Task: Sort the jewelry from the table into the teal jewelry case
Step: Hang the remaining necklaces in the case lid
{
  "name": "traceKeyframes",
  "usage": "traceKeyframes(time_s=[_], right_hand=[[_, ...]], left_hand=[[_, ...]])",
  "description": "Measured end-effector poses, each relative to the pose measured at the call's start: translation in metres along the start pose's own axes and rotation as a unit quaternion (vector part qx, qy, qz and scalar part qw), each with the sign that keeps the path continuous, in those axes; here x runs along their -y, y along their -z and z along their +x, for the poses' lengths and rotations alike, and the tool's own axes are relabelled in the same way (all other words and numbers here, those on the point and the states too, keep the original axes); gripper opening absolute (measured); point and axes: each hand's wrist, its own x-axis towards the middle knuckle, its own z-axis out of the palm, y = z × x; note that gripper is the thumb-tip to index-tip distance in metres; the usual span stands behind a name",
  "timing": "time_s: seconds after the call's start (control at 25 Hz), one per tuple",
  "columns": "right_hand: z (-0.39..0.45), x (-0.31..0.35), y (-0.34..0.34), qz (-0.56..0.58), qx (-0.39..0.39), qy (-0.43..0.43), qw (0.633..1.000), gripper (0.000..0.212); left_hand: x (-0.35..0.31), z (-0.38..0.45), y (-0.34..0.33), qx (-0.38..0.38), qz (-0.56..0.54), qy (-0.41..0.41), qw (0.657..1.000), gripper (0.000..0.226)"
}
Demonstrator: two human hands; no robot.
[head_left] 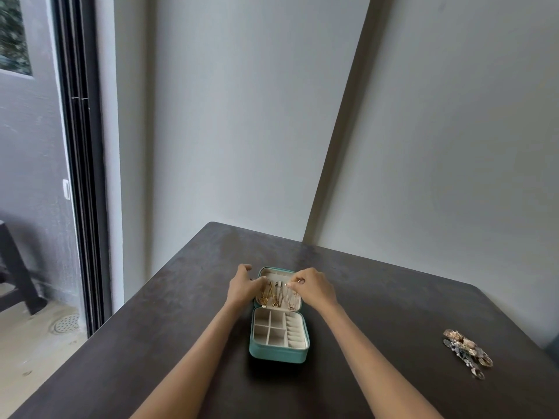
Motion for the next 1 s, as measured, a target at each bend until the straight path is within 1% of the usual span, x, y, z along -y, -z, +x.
traceKeyframes(time_s=[0.12,0.28,0.36,0.44,0.48,0.52,0.6,0.68,0.8,0.88,0.96,1.0], right_hand=[[0.002,0.002,0.000,-0.023,-0.043,0.014,0.999,0.017],[0.002,0.002,0.000,-0.103,-0.103,0.090,0.985,0.020],[0.005,0.000,0.000,-0.141,-0.116,0.121,0.976,0.021],[0.005,0.002,0.001,-0.175,-0.137,0.154,0.963,0.015],[0.006,0.001,0.001,-0.198,-0.153,0.167,0.954,0.006],[0.006,0.000,0.002,-0.219,-0.156,0.180,0.946,0.006],[0.007,-0.003,0.003,-0.255,-0.158,0.198,0.933,0.022],[0.008,-0.006,0.004,-0.261,-0.157,0.220,0.927,0.027],[0.005,-0.007,0.005,-0.248,-0.152,0.242,0.926,0.027],[0.008,-0.008,0.008,-0.219,-0.153,0.262,0.927,0.027],[0.006,-0.004,0.022,-0.203,-0.177,0.279,0.922,0.034],[0.005,-0.002,0.024,-0.200,-0.174,0.277,0.923,0.038]], left_hand=[[0.007,-0.003,-0.002,-0.023,-0.010,-0.037,0.999,0.046],[0.011,-0.007,-0.003,-0.030,-0.020,-0.081,0.996,0.036],[0.013,-0.008,-0.001,-0.023,-0.039,-0.102,0.994,0.031],[0.017,-0.007,0.000,-0.016,-0.059,-0.118,0.991,0.027],[0.018,-0.007,0.001,-0.014,-0.068,-0.124,0.990,0.026],[0.018,-0.008,0.001,-0.012,-0.076,-0.128,0.989,0.026],[0.016,-0.009,0.002,-0.006,-0.095,-0.136,0.986,0.026],[0.018,-0.008,0.002,0.000,-0.116,-0.144,0.983,0.026],[0.022,-0.010,0.001,0.009,-0.139,-0.152,0.979,0.030],[0.019,-0.008,0.000,0.012,-0.151,-0.152,0.977,0.035],[0.012,-0.011,0.005,0.022,-0.178,-0.164,0.970,0.043],[0.013,-0.010,0.006,0.030,-0.188,-0.163,0.968,0.047]])
